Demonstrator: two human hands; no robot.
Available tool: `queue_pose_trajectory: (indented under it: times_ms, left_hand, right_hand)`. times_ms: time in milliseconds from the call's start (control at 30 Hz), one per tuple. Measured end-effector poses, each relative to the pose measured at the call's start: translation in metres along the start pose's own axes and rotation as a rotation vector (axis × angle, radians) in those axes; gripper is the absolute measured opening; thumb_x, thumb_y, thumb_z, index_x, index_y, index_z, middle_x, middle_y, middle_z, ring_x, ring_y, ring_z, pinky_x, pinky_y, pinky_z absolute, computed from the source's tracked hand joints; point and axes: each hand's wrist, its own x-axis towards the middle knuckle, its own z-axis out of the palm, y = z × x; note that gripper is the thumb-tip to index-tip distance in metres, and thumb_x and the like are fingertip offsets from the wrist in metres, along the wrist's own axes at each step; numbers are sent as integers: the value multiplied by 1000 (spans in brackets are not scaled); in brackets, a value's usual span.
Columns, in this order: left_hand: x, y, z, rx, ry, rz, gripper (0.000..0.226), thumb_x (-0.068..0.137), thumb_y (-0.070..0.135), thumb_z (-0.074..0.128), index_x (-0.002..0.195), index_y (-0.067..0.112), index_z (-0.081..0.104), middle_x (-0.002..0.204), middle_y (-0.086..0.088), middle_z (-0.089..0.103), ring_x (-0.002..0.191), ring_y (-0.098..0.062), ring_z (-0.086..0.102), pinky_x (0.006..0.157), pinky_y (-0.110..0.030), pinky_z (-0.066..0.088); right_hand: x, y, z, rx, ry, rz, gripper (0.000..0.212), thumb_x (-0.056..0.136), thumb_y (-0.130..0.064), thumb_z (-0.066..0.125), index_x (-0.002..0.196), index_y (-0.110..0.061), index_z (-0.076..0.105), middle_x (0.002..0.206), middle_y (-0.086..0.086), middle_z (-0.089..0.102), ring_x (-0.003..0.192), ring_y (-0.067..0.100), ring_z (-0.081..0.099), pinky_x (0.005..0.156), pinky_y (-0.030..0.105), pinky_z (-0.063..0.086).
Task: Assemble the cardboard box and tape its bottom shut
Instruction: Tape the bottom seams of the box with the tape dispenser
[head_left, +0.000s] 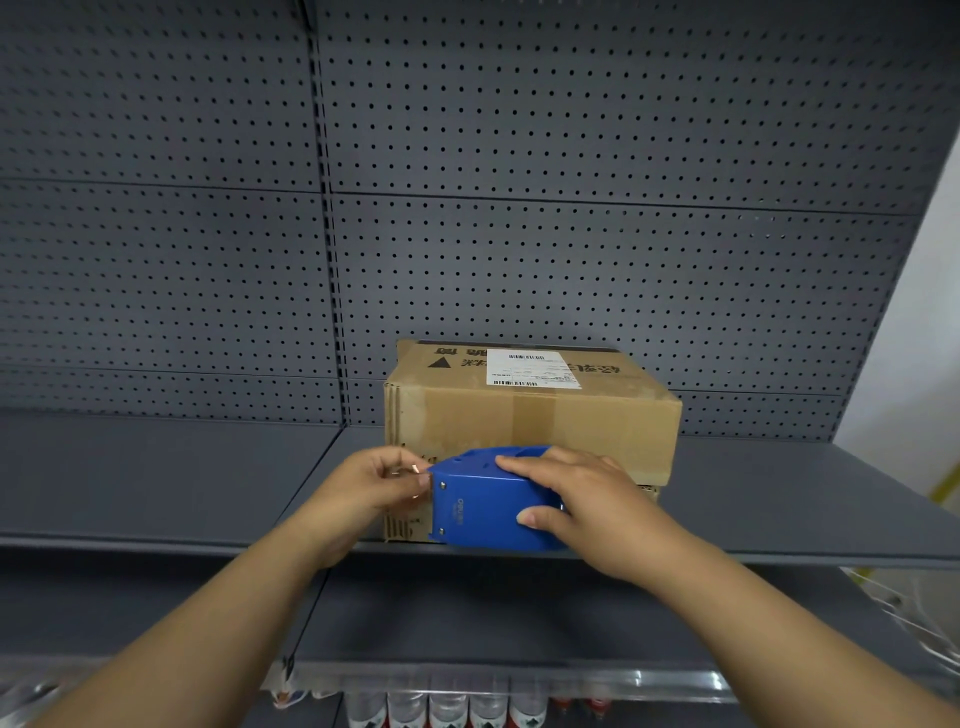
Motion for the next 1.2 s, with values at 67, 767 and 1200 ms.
queue_pose_trajectory:
  times_ms: [67, 767, 1200]
  left_hand:
    - [-1, -1, -2, -14, 57, -18, 4, 82, 2, 63, 84, 4, 66, 90, -12, 72, 85, -25, 66, 84, -36, 54]
    - [9, -26, 1, 155, 607, 4, 11, 82, 21, 68, 75, 13, 70, 107, -2, 55, 100, -14, 53, 91, -28, 39]
    - [7, -30, 12, -15, 580, 106, 8, 84, 11, 65, 77, 15, 66, 98, 0, 65, 91, -10, 61, 75, -18, 45]
  right_hand:
    - [1, -2, 0, -9, 5, 3, 53, 90, -38, 51, 140, -39, 31, 129, -8, 50, 125, 14, 40, 104, 29, 25]
    - [12, -33, 10, -110, 54, 15, 53, 92, -40, 44, 142, -35, 27, 132, -3, 49, 123, 18, 43, 102, 32, 28]
    - [13, -33, 10, -124, 58, 50, 52, 93, -40, 43, 142, -34, 27, 131, -2, 50, 123, 19, 44, 102, 32, 29]
